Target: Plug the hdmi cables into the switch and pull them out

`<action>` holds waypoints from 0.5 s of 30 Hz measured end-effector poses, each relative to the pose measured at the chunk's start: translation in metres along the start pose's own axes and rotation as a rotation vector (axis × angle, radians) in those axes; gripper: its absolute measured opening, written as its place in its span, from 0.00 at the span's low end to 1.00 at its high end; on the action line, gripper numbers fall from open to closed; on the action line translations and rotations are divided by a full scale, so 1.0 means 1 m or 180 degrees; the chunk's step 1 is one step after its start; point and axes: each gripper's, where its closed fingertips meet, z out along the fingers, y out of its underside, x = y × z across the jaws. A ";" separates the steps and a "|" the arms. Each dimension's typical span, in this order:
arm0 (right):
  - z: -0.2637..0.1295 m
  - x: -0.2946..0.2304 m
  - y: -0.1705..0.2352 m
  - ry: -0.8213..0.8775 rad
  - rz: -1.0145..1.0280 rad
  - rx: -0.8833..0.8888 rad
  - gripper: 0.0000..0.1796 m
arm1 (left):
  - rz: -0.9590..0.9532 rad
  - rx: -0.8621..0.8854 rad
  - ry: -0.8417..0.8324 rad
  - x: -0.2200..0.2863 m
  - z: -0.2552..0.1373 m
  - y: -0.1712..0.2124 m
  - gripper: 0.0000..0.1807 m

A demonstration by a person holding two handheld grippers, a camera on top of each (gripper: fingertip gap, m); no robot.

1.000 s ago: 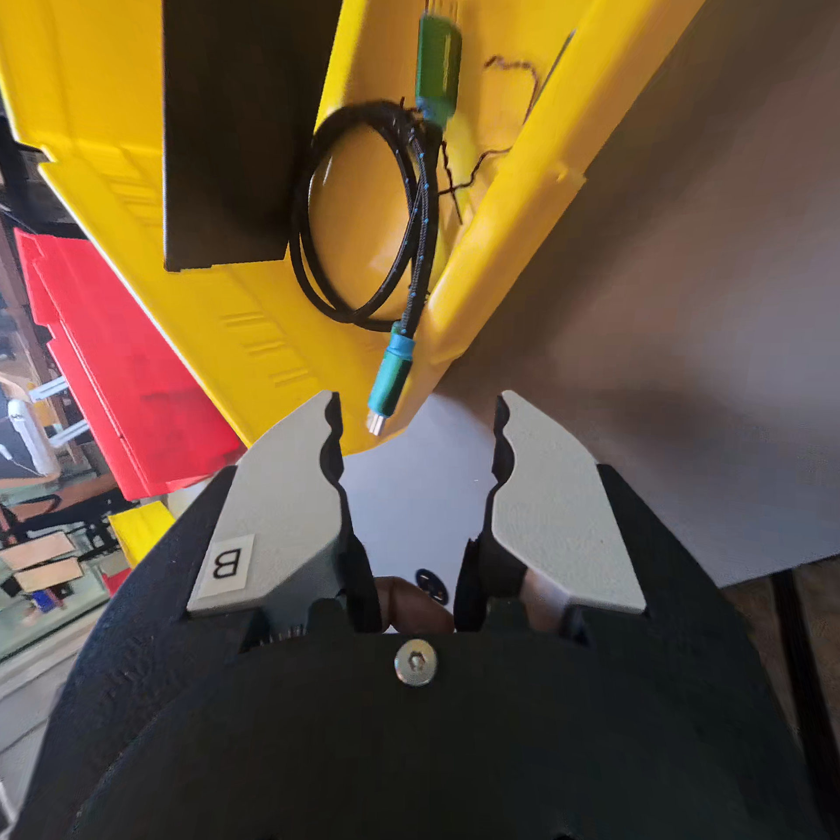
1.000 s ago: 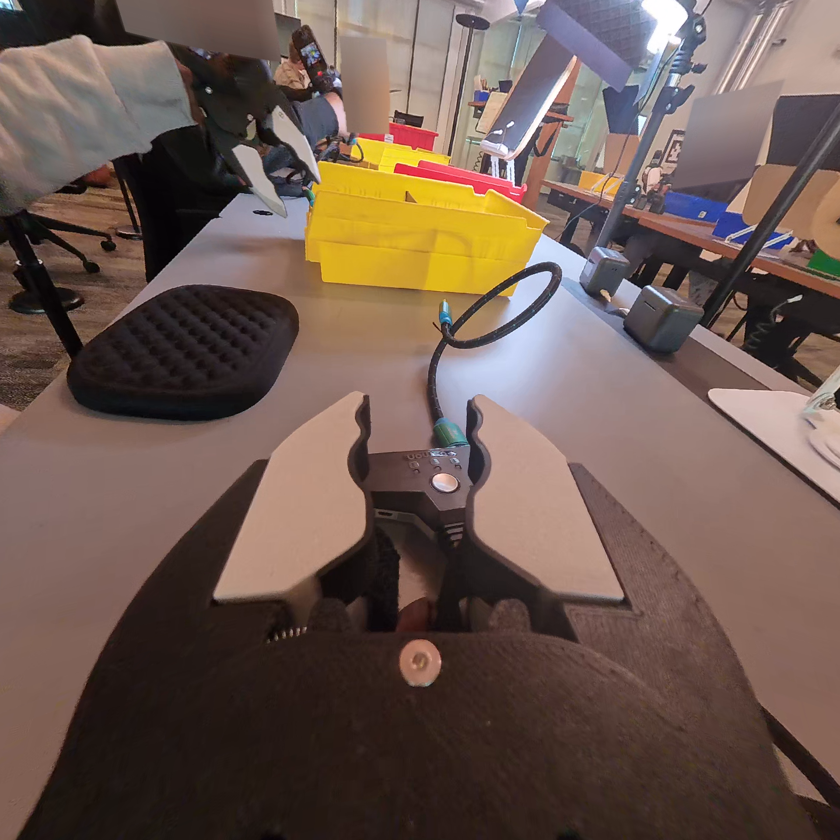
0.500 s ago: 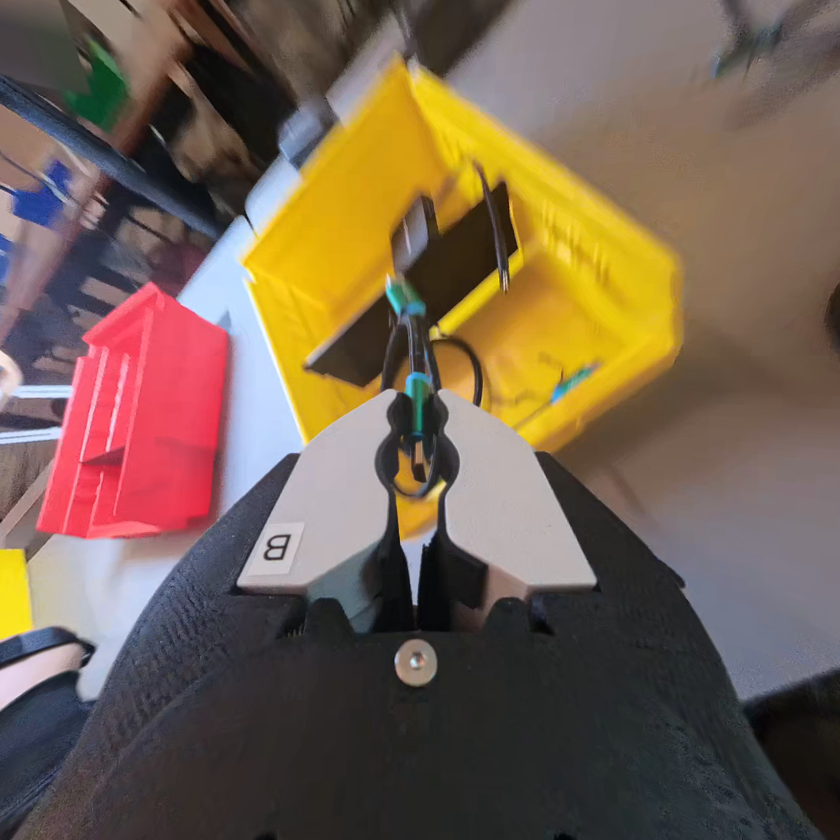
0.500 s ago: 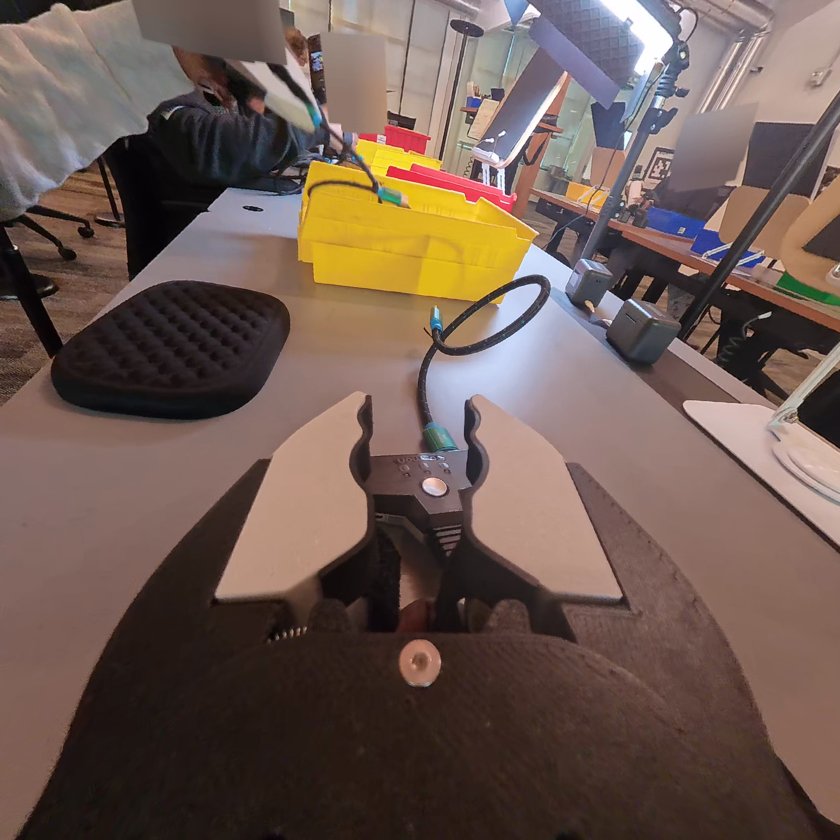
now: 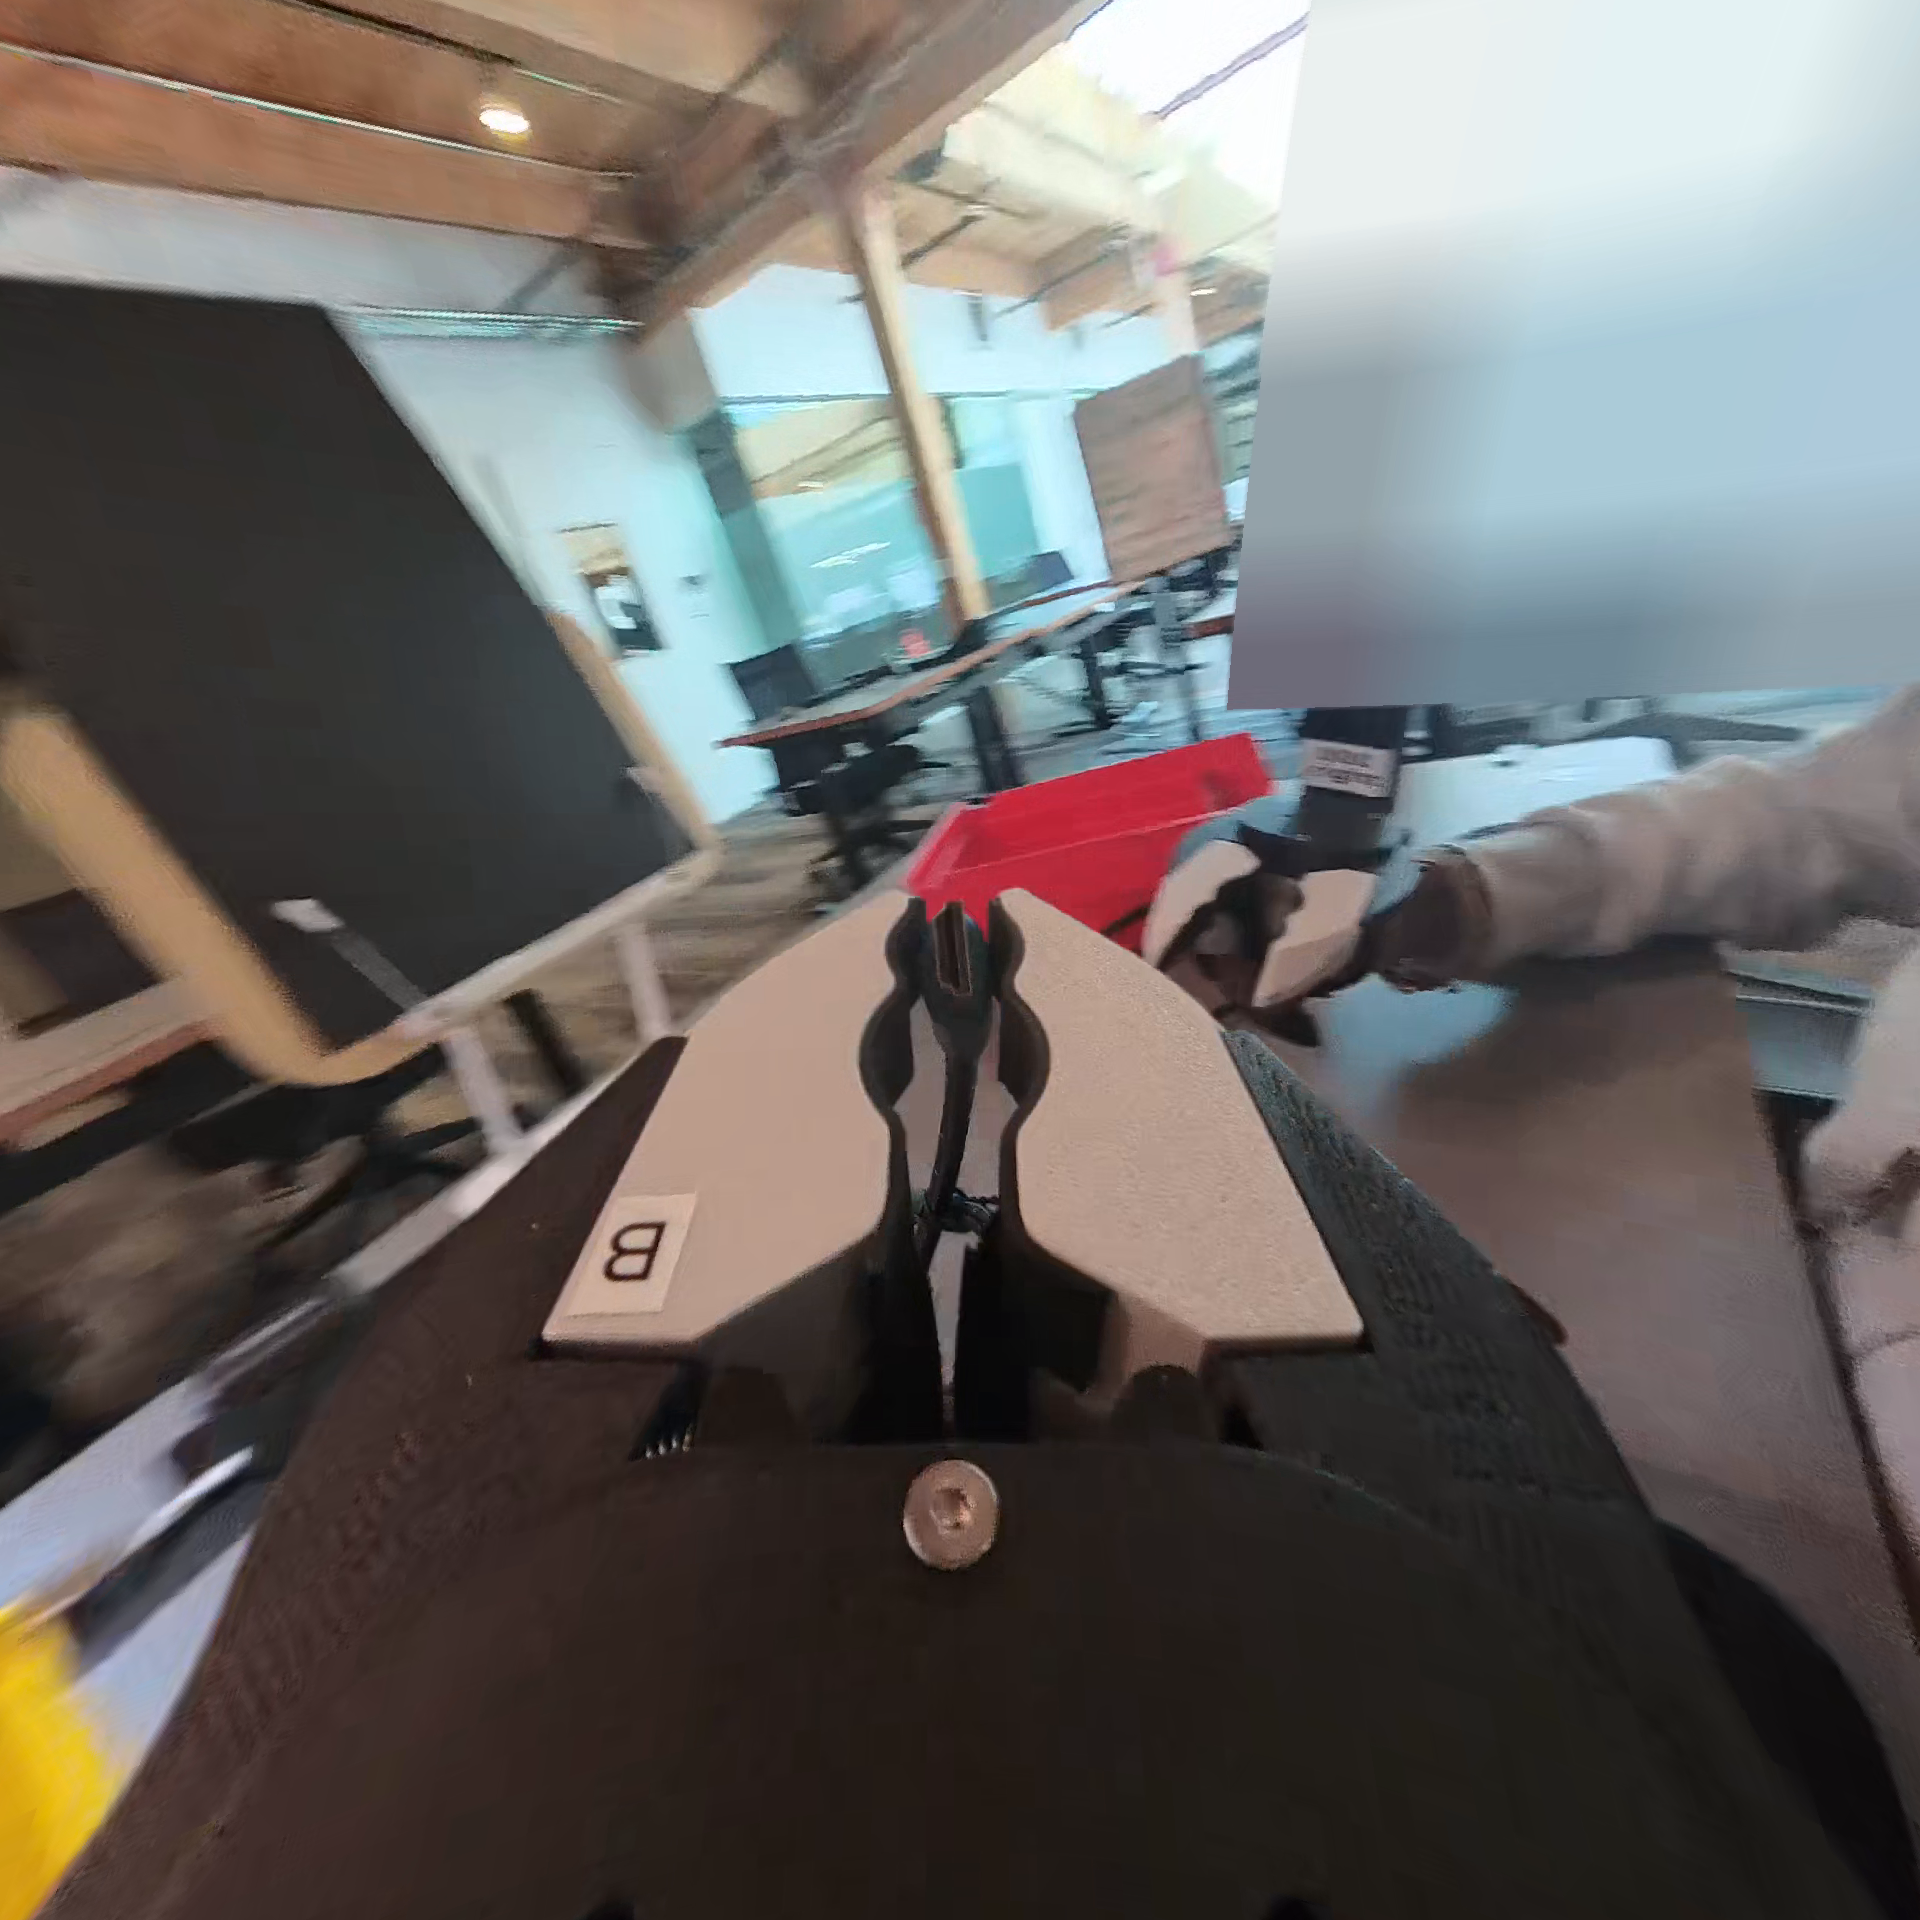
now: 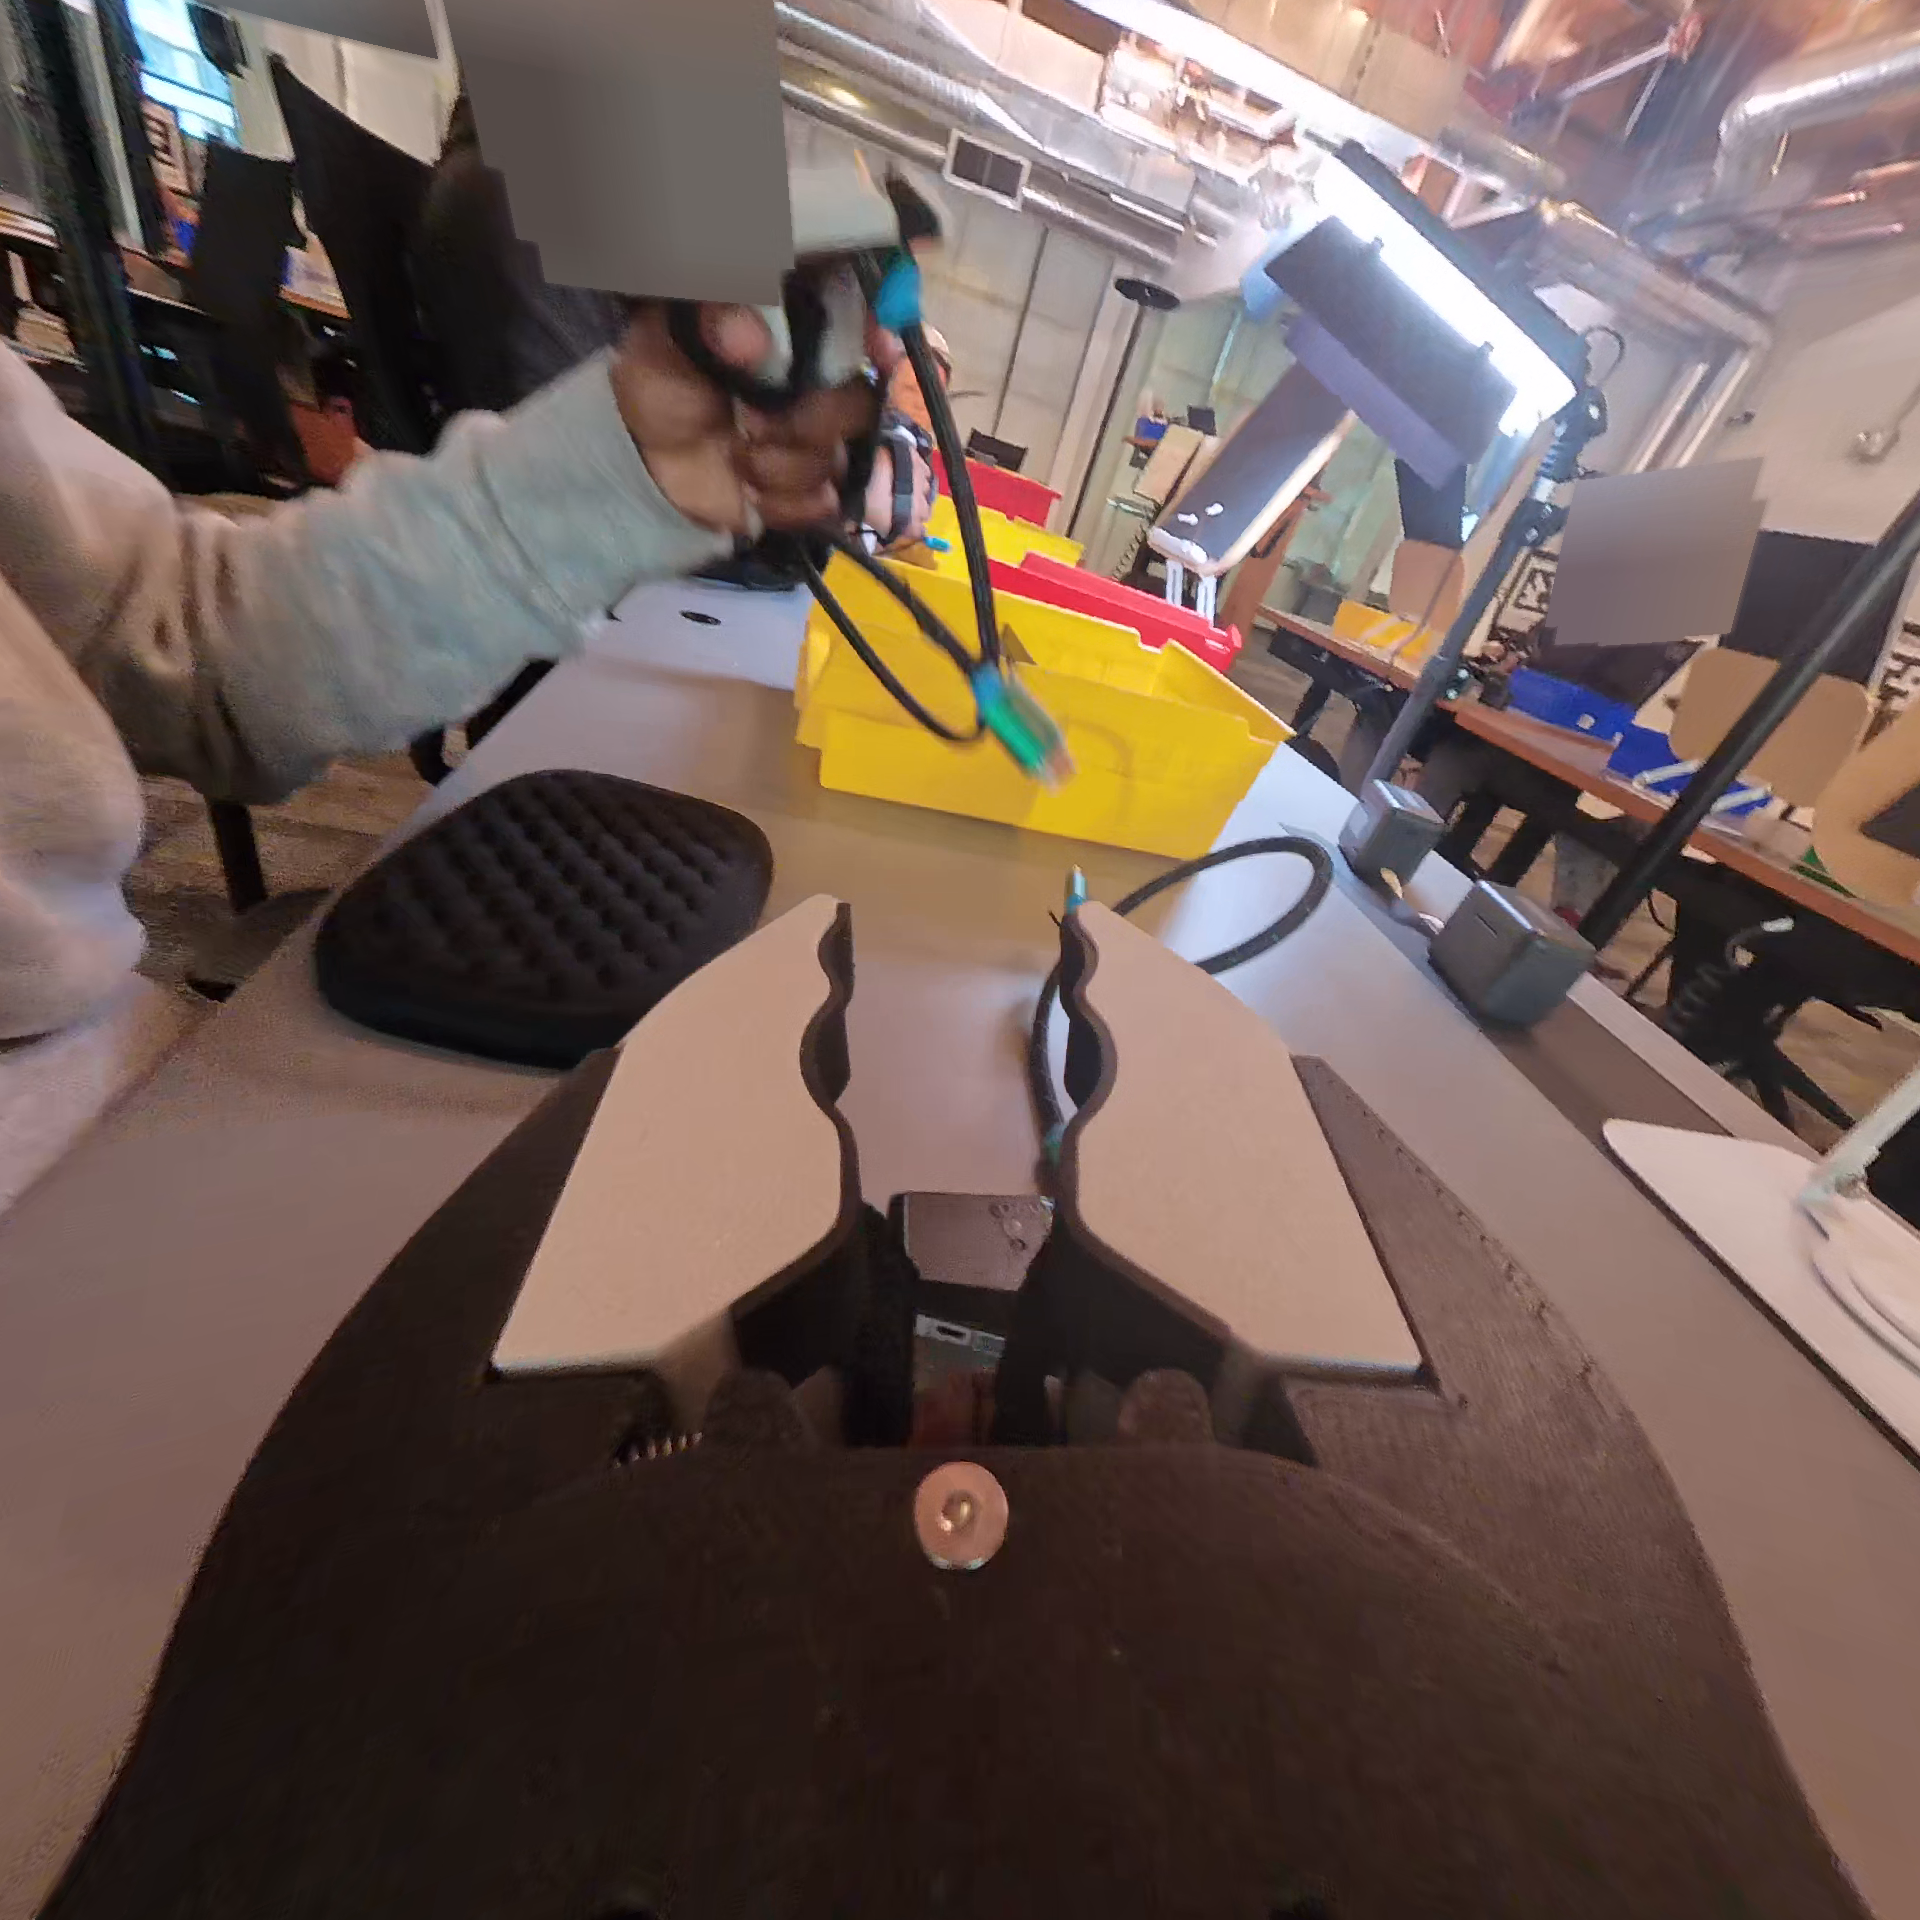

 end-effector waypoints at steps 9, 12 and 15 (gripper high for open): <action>0.007 -0.015 -0.005 0.0006 -0.0155 -0.0016 0.21 | -0.0330 -0.0053 0.0888 0.084 0.105 0.065 0.06; 0.012 -0.018 0.001 0.0048 -0.0162 -0.0137 0.19 | -0.0344 0.0013 0.0923 0.094 0.109 0.069 0.06; 0.017 -0.022 0.009 0.0074 -0.0255 -0.0259 0.05 | -0.0542 0.0090 0.1084 0.100 0.109 0.070 0.06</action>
